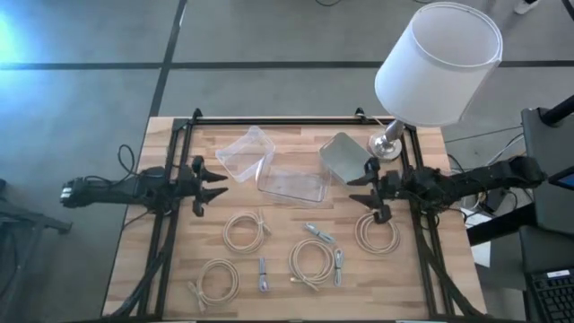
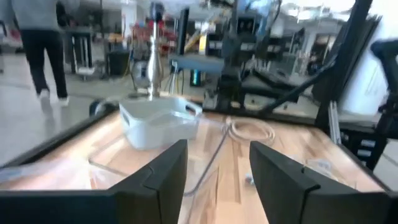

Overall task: Pick & Place USB Port
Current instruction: Put the brown USB cable into the white bin

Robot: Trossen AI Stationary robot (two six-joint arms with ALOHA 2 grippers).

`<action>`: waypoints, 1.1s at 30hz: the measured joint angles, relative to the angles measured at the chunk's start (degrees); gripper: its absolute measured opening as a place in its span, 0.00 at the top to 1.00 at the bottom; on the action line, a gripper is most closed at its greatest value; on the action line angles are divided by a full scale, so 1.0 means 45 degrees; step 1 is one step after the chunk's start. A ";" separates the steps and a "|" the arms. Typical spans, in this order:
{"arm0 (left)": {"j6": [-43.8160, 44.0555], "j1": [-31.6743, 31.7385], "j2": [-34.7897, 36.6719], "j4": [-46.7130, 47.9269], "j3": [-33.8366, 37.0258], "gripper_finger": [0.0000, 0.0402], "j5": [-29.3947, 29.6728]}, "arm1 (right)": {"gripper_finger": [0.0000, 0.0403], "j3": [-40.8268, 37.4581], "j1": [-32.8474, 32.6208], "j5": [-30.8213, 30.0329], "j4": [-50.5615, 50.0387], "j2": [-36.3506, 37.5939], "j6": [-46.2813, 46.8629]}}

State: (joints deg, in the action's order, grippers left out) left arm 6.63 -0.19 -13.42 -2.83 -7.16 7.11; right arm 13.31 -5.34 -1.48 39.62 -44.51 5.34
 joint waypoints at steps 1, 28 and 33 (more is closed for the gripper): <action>0.0010 0.0000 -0.0322 0.0024 -0.0144 0.56 -0.0001 | 0.55 0.0342 0.0000 0.0000 -0.0330 -0.0369 -0.0001; 0.1111 -0.1914 -0.8035 0.2312 -0.3332 0.56 -0.1232 | 0.57 0.4850 0.0000 -0.0015 -0.2406 -0.6651 -0.1005; 0.1213 -0.2181 -0.9116 0.2327 -0.3331 0.56 -0.0261 | 0.57 0.4845 0.0000 -0.0003 -0.2401 -0.6801 -0.0982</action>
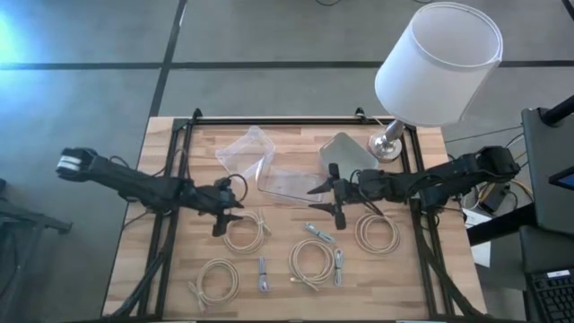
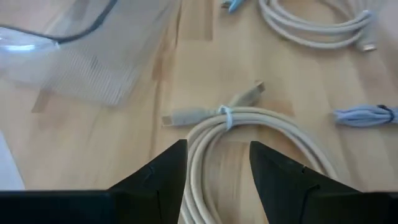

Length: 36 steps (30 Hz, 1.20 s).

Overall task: Pick & Place USB Port
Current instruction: Put the brown USB cable into the white bin

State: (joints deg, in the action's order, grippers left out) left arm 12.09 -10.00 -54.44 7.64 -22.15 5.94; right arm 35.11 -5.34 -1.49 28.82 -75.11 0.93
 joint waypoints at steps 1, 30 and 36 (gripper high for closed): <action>0.0053 0.0000 -0.0214 -0.0022 -0.0005 0.56 0.0132 | 0.57 -0.0007 0.0000 0.0003 -0.0007 0.0018 0.0026; 0.1984 0.0005 -0.5439 -0.0898 -0.0039 0.73 0.0747 | 0.64 -0.0044 -0.0005 0.0012 -0.0452 -0.0311 0.0078; 0.2226 0.0000 -0.5490 -0.1026 -0.0038 0.89 0.0581 | 0.64 -0.0044 -0.0005 0.0017 -0.0444 -0.0325 0.0078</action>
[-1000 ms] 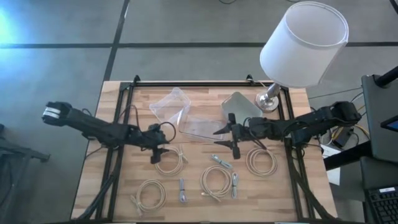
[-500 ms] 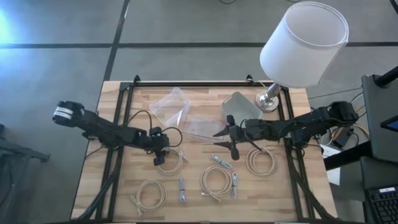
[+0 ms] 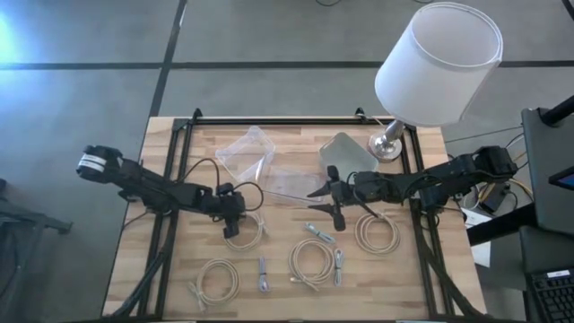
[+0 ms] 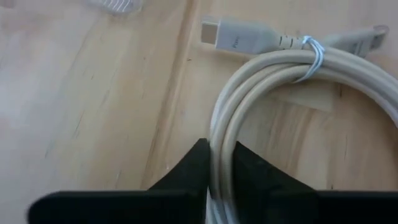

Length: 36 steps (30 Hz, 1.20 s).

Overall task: Pick & Place USB Port
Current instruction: Put the brown USB cable into the white bin

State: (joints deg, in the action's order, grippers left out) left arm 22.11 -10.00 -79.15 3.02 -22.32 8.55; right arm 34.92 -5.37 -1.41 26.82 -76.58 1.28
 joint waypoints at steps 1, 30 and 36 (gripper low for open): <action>0.0090 0.0000 0.0102 -0.0004 0.0004 0.90 -0.0015 | 0.65 0.0000 0.0000 0.0000 0.0002 0.0000 0.0000; -0.2001 -0.1123 0.3023 0.6050 -0.5129 0.89 0.5126 | 0.68 0.0005 0.0000 0.0010 0.0094 0.0005 -0.0097; -0.2676 -0.1107 0.3060 0.6240 -0.5698 0.89 0.6551 | 0.70 0.0010 0.0000 0.0010 0.0094 0.0005 -0.0097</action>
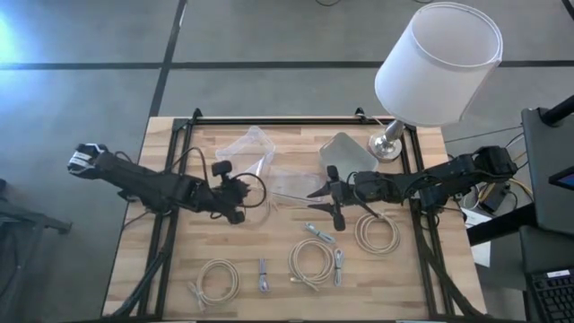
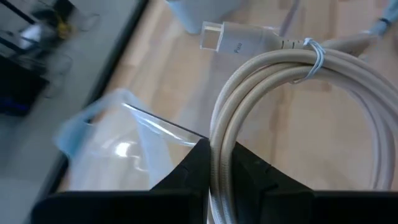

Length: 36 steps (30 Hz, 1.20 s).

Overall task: Pick & Place USB Port
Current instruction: Put the brown USB cable into the white bin

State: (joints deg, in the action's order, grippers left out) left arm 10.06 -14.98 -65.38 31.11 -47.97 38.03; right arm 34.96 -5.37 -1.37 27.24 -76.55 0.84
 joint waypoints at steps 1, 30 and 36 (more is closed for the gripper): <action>-0.0138 0.0007 0.0012 0.0006 -0.0135 0.89 0.0143 | 0.70 0.0000 0.0000 0.0000 0.0000 0.0000 -0.0005; -0.0837 0.6861 -0.0106 0.0490 -0.0811 0.89 0.3614 | 0.71 0.0005 0.0000 -0.0006 0.0015 0.0000 -0.0340; -0.1268 0.7918 -0.0686 -0.2303 0.0533 0.89 0.2334 | 0.73 0.0005 0.0005 -0.0010 0.0029 0.0005 -0.0502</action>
State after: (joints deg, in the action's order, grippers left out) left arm 4.36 20.65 -68.47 20.74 -45.57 48.54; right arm 34.98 -5.34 -1.41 27.38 -76.53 -1.42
